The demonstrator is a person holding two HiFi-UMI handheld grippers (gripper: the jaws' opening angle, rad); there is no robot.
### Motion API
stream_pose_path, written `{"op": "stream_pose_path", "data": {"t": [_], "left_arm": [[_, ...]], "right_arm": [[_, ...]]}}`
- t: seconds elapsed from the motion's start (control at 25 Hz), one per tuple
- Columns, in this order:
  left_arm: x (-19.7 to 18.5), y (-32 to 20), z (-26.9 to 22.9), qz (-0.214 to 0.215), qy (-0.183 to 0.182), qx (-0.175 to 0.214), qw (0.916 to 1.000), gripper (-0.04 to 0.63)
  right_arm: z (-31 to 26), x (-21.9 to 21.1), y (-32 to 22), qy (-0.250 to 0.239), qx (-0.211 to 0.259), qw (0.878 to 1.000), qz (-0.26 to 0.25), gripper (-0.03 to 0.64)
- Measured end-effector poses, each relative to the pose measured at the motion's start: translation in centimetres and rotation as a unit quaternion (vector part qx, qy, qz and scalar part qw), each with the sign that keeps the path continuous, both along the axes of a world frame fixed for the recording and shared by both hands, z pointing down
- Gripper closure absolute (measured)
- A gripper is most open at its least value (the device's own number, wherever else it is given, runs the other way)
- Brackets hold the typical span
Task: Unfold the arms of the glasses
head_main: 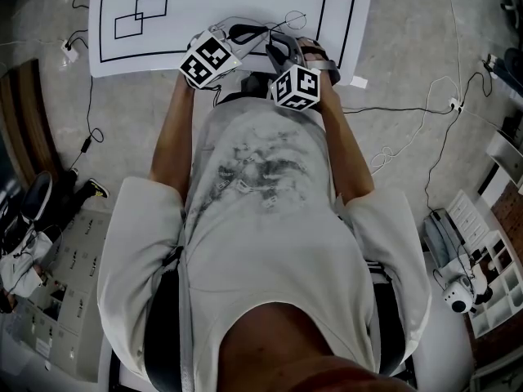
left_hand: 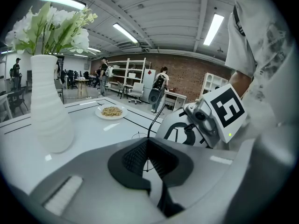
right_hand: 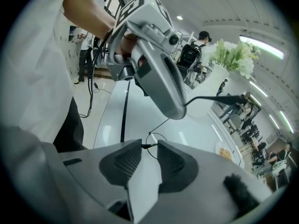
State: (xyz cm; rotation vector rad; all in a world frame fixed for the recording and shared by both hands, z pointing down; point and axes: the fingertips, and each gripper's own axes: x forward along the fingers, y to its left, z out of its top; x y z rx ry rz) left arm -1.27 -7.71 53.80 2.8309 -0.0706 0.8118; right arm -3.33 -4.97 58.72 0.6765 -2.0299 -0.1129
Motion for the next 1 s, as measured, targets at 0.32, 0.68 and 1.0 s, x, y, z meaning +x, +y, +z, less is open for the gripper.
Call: {"op": "stream_pose_path", "data": {"t": [0.32, 0.68, 1.0], "left_arm": [[0.0, -0.3, -0.1, 0.0, -0.001, 0.003, 1.0, 0.588], [0.0, -0.1, -0.3, 0.0, 0.001, 0.007, 1.0, 0.588], [-0.1, 0.0, -0.4, 0.003, 0.002, 0.011, 0.9999, 0.588]], "right_arm": [[-0.4, 0.0, -0.2, 0.0, 0.012, 1.0, 0.001, 0.555], [-1.6, 0.5, -0.2, -0.012, 0.021, 1.0, 0.017, 0.572], [-3.9, 1.2, -1.1, -0.037, 0.038, 0.997, 0.05, 0.583]]}}
